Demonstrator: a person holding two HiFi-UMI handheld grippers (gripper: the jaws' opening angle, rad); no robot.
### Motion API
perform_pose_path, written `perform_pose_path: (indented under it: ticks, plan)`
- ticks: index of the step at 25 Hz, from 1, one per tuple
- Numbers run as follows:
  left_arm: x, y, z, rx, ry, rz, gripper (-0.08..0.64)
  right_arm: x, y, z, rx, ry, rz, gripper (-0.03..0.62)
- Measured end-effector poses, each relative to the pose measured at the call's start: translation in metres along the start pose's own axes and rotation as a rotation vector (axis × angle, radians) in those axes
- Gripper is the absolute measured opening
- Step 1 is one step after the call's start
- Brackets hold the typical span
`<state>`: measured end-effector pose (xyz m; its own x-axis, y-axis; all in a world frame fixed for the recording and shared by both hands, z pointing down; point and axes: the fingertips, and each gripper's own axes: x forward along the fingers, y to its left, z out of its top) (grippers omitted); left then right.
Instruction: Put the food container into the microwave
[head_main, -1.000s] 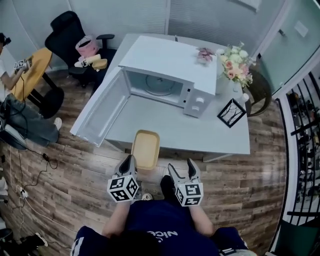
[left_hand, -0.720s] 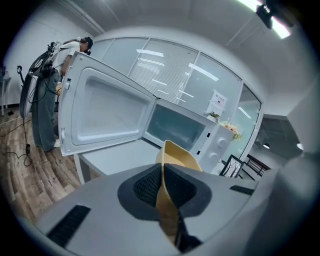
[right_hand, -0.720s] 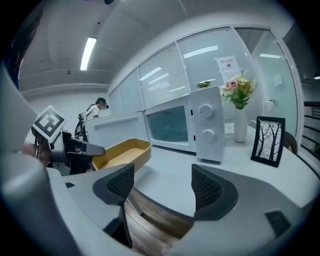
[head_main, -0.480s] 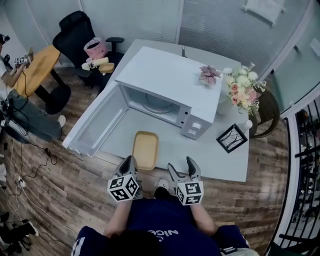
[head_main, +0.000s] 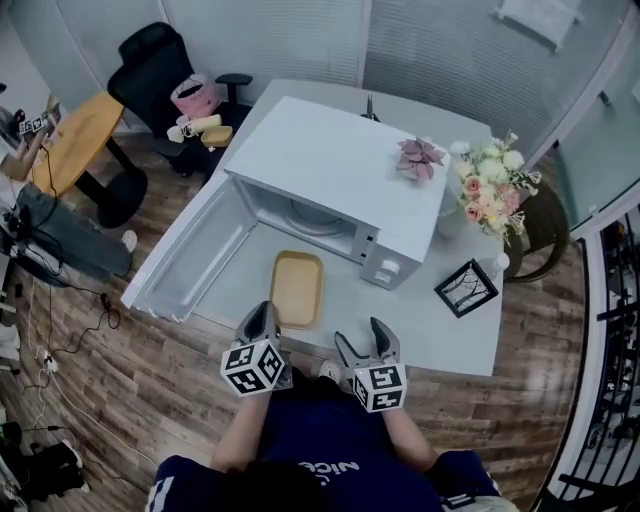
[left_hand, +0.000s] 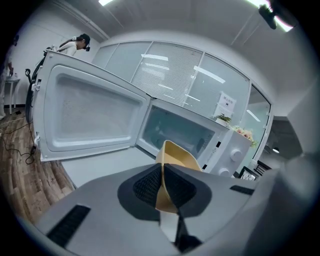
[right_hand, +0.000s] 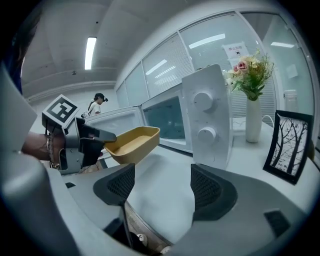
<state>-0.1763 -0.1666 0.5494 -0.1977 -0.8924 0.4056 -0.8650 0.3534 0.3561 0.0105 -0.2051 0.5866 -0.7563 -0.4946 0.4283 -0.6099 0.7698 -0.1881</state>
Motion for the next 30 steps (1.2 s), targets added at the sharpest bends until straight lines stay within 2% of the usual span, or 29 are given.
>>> perform_pose_path:
  ticks: [10,13,18,23,30]
  plan:
    - [0.039,0.015,0.024,-0.019,0.025,-0.014,0.02,0.02,0.006,-0.002,0.032,0.053,-0.012,0.324]
    - [0.054,0.016,0.038,-0.027,0.023,-0.027,0.02,0.026,0.006,0.007,0.035,0.045,-0.026,0.321]
    - [0.074,0.01,0.057,-0.049,0.015,-0.066,0.02,0.034,0.006,0.023,0.094,0.008,-0.029,0.319]
    - [0.097,0.005,0.068,-0.049,0.018,-0.088,0.02,0.04,0.002,0.025,0.096,0.01,-0.049,0.321]
    - [0.125,-0.004,0.078,-0.016,0.025,-0.135,0.02,0.04,-0.018,0.031,0.114,-0.006,-0.141,0.321]
